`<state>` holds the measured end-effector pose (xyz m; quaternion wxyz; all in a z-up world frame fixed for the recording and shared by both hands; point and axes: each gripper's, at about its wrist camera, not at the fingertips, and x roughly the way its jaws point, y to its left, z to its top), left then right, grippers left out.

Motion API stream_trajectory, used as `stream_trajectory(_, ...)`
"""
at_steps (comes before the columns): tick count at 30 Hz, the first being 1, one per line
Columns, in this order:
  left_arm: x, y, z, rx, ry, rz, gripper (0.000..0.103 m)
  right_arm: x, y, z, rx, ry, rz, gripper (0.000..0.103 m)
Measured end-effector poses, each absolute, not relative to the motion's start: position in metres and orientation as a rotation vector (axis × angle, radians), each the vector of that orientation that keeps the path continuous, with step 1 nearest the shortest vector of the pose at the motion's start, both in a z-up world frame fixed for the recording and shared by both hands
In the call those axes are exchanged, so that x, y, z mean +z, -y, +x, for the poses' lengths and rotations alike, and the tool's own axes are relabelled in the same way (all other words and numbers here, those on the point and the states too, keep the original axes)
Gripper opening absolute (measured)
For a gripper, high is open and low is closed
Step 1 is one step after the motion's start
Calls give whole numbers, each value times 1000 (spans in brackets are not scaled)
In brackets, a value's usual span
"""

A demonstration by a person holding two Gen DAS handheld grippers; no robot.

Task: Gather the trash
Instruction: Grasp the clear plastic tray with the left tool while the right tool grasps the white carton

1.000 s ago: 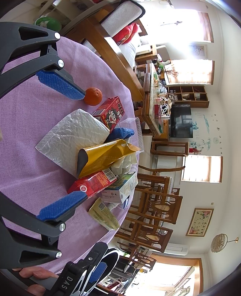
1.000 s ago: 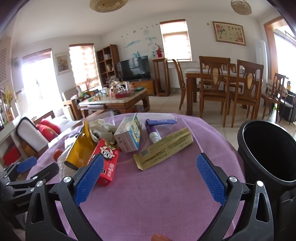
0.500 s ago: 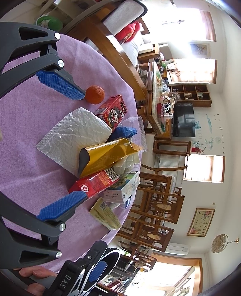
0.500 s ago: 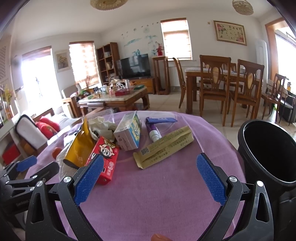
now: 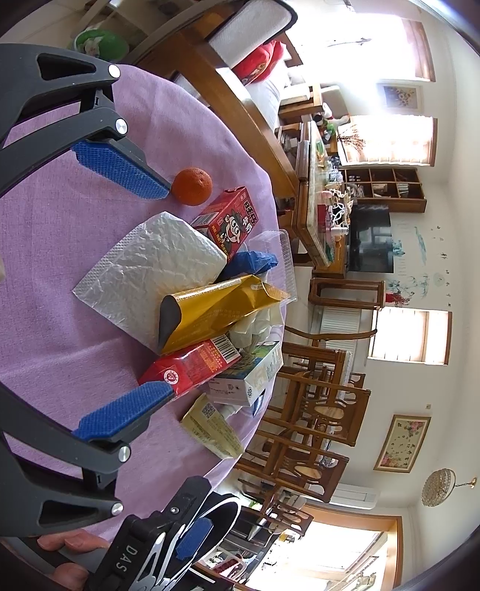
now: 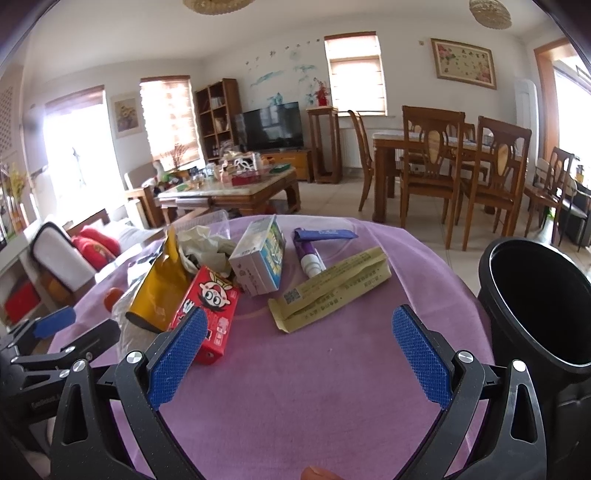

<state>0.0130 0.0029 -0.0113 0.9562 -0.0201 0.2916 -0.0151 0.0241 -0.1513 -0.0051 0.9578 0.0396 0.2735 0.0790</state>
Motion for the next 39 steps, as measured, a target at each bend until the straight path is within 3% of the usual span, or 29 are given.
stream_trajectory(10,-2,-24,19,-120,-601,-68,98,-2,167,43,258,-617,147,99)
stream_trajectory(17,42,-70,98,-226,-609,-40,98,29,156,102,406,-649,163,97)
stream_trajectory(22,50,-80,195,-341,-694,-140,98,32,123,162,459,-749,177,79)
stream_trajectory(26,29,-56,255,-329,-784,-25,98,13,96,187,444,-835,117,78)
stream_trajectory(31,13,-44,283,-323,-811,80,97,-9,83,183,405,-852,41,72)
stream_trajectory(35,0,-33,292,-341,-861,135,97,-34,78,180,393,-895,22,57)
stream_trajectory(37,-9,-32,295,-361,-887,132,90,-42,77,179,381,-901,7,47)
stream_trajectory(39,-19,-31,299,-384,-916,135,71,-45,79,180,372,-889,4,43)
